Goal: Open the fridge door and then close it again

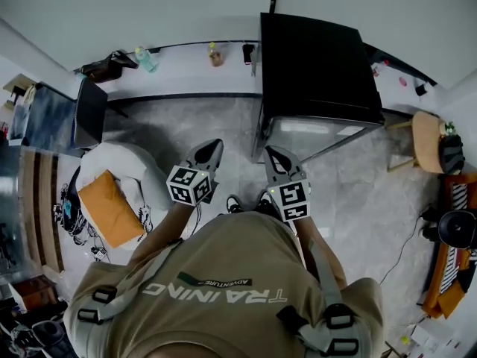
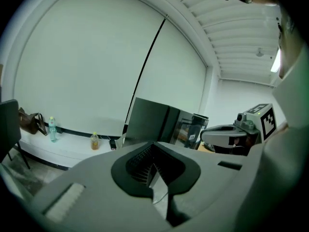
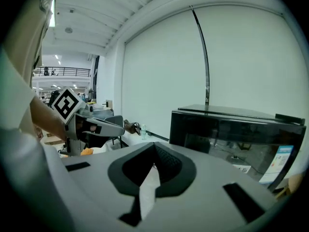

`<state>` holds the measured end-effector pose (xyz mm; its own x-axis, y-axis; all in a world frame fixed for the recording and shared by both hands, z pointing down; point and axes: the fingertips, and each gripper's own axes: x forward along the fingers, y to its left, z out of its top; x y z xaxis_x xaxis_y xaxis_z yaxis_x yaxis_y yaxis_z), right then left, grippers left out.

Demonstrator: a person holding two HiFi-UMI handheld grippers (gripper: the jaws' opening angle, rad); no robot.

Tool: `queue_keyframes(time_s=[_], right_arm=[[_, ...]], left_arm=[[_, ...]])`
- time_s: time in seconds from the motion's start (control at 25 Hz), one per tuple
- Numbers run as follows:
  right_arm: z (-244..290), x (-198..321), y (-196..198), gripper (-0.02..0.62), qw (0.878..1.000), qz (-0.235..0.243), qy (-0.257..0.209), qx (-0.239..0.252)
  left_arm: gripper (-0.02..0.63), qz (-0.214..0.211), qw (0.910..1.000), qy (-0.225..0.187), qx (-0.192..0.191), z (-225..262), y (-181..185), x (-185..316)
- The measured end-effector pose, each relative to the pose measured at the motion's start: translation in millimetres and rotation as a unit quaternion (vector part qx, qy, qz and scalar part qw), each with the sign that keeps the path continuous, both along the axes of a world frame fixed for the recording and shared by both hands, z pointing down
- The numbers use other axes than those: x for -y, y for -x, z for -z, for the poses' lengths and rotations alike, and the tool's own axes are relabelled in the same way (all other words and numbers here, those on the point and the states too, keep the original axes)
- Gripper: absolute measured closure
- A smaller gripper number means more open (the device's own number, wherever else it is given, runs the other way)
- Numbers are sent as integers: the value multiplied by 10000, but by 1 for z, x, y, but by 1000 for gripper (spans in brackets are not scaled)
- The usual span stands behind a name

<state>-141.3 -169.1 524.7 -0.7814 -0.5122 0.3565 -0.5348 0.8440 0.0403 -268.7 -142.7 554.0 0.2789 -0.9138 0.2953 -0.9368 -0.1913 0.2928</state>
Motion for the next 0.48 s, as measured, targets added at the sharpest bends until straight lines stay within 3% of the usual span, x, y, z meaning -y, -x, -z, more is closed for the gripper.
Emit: queue_keyframes(time_s=[0.48], right_arm=[[48,23,10,598,9960,303,-495,673]], left_arm=[[606,221,9957,-590,681,70,0,11]])
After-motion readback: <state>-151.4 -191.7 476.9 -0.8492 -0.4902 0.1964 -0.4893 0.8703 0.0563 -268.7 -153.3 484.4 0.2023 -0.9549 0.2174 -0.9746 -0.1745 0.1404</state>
